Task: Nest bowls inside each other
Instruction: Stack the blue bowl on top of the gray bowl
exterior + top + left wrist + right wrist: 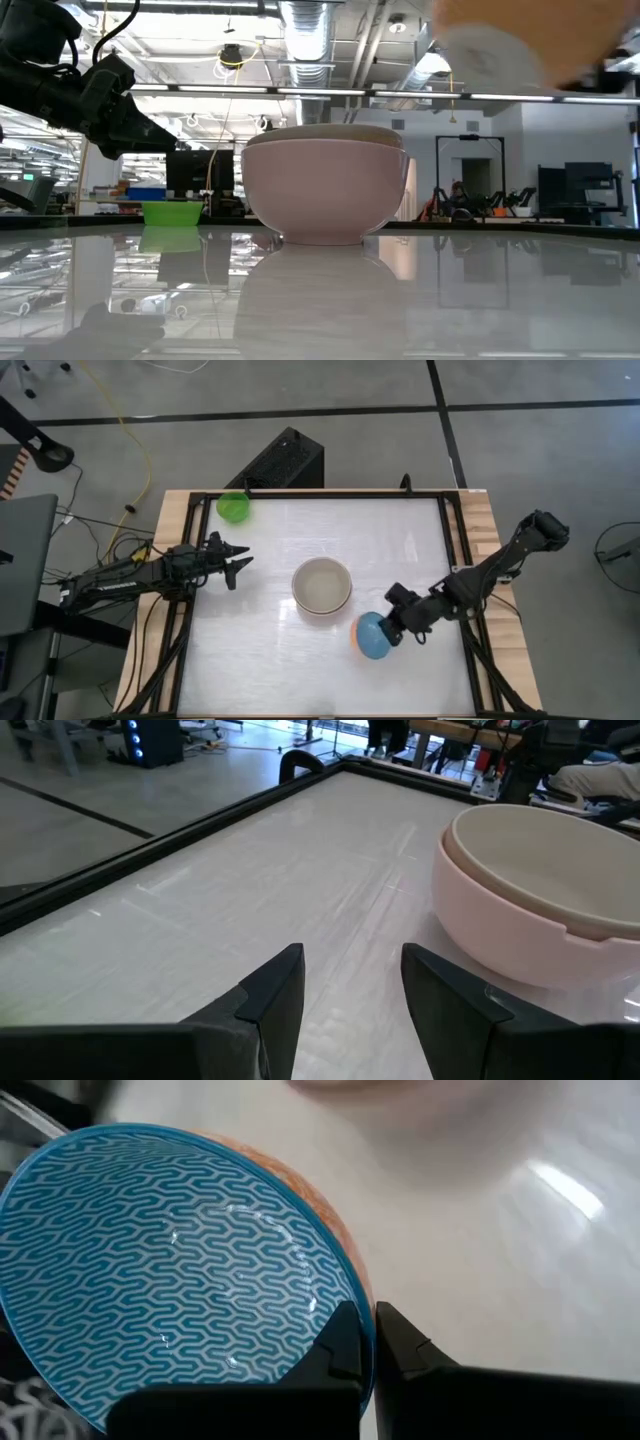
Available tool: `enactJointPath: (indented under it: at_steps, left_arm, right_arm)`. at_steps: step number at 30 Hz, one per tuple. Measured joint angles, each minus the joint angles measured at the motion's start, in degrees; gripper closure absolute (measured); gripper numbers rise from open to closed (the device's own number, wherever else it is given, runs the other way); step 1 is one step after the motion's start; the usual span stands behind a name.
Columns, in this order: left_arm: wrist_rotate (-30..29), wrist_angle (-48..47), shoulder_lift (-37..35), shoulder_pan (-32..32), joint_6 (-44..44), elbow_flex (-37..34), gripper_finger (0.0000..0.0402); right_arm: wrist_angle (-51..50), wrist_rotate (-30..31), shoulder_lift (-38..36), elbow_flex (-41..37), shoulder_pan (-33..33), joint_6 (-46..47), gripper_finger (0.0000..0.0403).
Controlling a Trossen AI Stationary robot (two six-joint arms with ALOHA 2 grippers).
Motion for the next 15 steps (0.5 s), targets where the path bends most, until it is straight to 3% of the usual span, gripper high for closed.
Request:
enactJointPath:
  at_steps: [7,15]
  left_arm:
    - [0.0,0.0,0.02,0.0,0.01,0.01,0.0244]
    - [0.0,-0.01,0.01,-0.01,0.0,0.01,0.0244]
  right_arm:
    - [12.2,-0.52,-0.01,0.07,-7.85,-12.58,0.0393]
    - [12.92,0.99,0.27,4.89,-18.41,-24.32,0.0393]
